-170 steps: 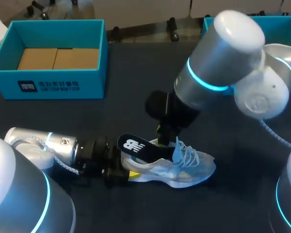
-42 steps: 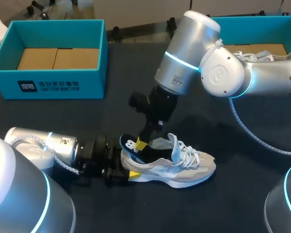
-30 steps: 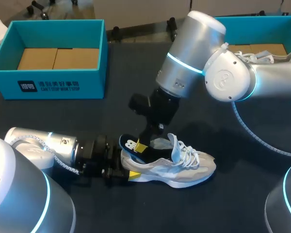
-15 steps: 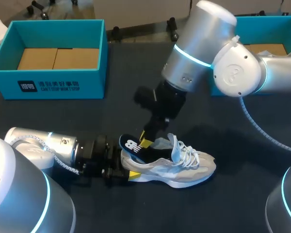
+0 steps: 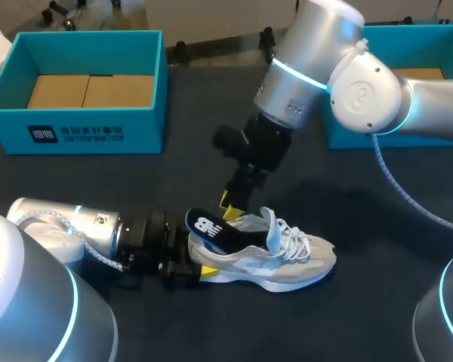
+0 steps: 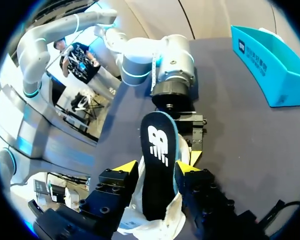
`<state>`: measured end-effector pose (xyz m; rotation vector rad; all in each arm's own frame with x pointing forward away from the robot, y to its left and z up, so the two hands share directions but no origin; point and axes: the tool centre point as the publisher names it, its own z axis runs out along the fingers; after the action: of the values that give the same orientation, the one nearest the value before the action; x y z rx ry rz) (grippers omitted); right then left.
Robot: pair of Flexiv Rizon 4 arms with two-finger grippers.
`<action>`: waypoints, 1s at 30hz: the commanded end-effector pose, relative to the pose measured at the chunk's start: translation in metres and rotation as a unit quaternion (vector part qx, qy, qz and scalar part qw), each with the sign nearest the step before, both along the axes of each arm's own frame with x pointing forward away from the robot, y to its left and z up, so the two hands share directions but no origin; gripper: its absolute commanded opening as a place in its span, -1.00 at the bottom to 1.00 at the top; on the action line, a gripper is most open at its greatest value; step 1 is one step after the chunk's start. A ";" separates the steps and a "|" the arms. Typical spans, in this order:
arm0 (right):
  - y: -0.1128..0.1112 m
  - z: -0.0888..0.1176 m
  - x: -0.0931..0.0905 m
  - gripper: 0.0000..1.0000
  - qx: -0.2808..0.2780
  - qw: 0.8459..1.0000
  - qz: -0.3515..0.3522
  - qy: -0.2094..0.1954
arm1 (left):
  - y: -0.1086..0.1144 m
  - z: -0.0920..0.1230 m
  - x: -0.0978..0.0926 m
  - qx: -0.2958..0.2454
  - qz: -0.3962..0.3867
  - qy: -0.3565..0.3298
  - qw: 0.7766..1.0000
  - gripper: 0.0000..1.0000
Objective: Take the shoe out of the shoebox, open the shoe tongue, remove and reinsert the insole, then place the shoe into the shoebox
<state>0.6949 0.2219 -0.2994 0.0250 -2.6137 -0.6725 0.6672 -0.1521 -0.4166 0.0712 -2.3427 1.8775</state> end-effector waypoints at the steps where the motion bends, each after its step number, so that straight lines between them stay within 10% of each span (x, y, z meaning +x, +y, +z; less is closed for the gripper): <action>1: 0.009 -0.007 0.009 -0.02 0.001 1.000 0.017 0.020 | 0.000 0.000 0.001 0.000 0.000 0.000 1.000 -1.00; 13: 0.006 -0.023 0.012 0.20 0.044 0.996 0.055 0.048 | 0.000 0.000 0.001 0.000 0.000 0.000 1.000 -1.00; 30: 0.014 -0.036 0.022 -0.03 0.068 0.984 0.123 0.113 | 0.000 0.000 0.001 0.000 0.000 0.000 1.000 -1.00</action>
<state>0.7116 0.2306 -0.3284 0.2701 -2.3573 -0.7373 0.6672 -0.1522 -0.4166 0.0711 -2.3426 1.8776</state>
